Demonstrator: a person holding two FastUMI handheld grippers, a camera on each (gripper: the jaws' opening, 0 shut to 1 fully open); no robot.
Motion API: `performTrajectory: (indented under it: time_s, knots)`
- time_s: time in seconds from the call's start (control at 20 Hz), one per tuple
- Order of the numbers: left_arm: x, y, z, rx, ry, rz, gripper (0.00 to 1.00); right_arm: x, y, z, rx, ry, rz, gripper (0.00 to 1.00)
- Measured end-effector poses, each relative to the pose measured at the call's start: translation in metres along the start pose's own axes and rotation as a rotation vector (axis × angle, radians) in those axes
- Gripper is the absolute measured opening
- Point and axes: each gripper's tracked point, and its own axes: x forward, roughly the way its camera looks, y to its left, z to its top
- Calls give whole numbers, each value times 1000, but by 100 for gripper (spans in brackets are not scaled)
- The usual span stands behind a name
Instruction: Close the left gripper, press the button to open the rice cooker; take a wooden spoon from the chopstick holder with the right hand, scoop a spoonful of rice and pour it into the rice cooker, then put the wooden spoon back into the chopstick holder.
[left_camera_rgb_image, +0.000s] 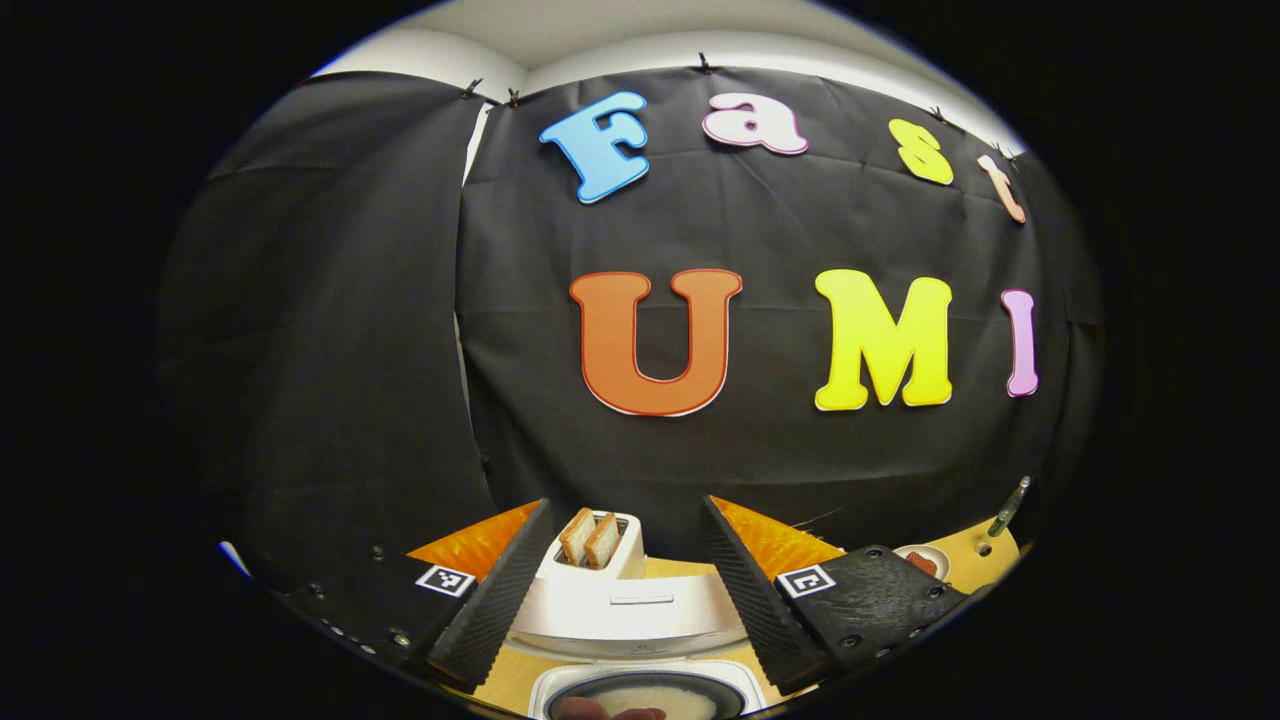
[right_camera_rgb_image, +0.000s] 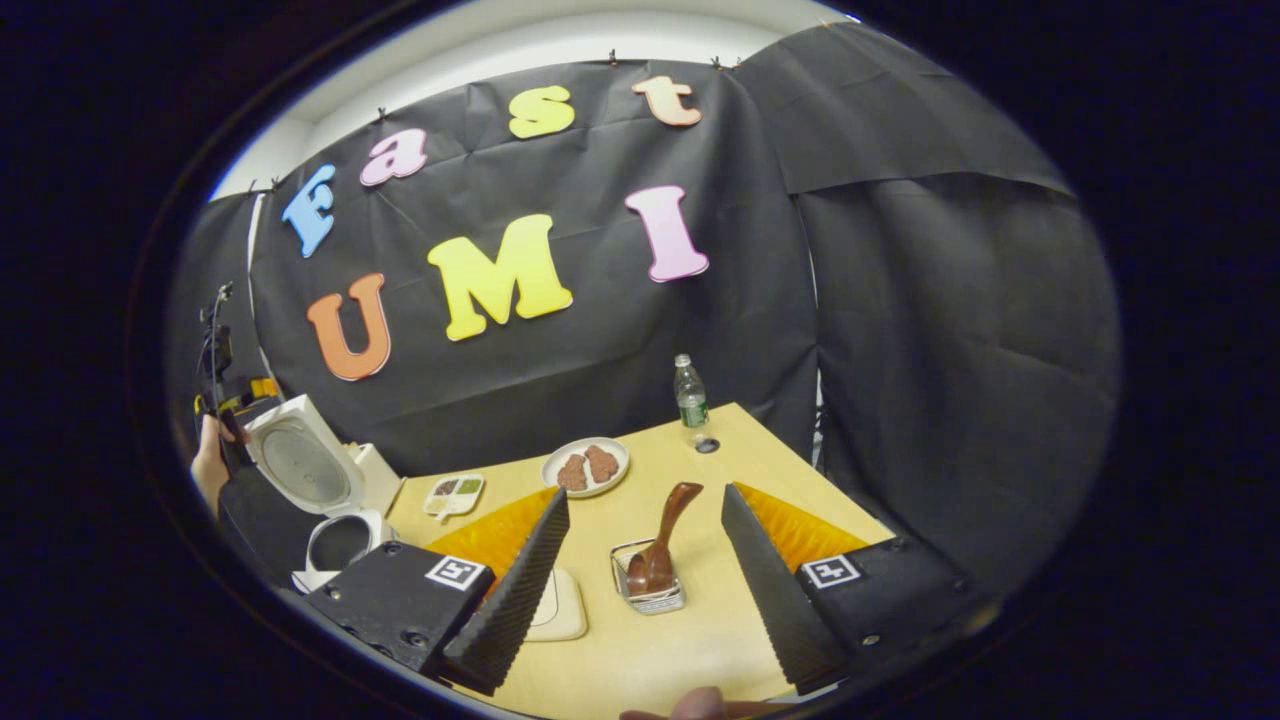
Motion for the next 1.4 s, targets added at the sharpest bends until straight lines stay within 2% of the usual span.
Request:
performTrajectory:
  time_s: [0.2,0.25,0.3,0.65,1.0,1.2,1.4]
  knots:
    - [1,-5,-27,-15,115,-23,94,-5,13,-8,11,12,24,100]
    - [-4,-4,-17,-14,99,-30,98,-6,18,-10,10,13,33,100]
    - [-6,-8,-23,-18,131,-41,97,-7,22,-12,7,15,41,100]
    - [-72,-16,-53,-20,238,-80,97,-13,68,-33,-8,73,167,98]
    - [-158,-26,-142,-51,416,-125,96,-24,111,-55,-59,114,286,100]
    - [-181,-30,-193,-78,537,-139,97,-28,119,-73,-74,160,320,98]
    - [-191,-30,-223,-101,621,-141,97,-23,121,-78,-66,180,335,100]
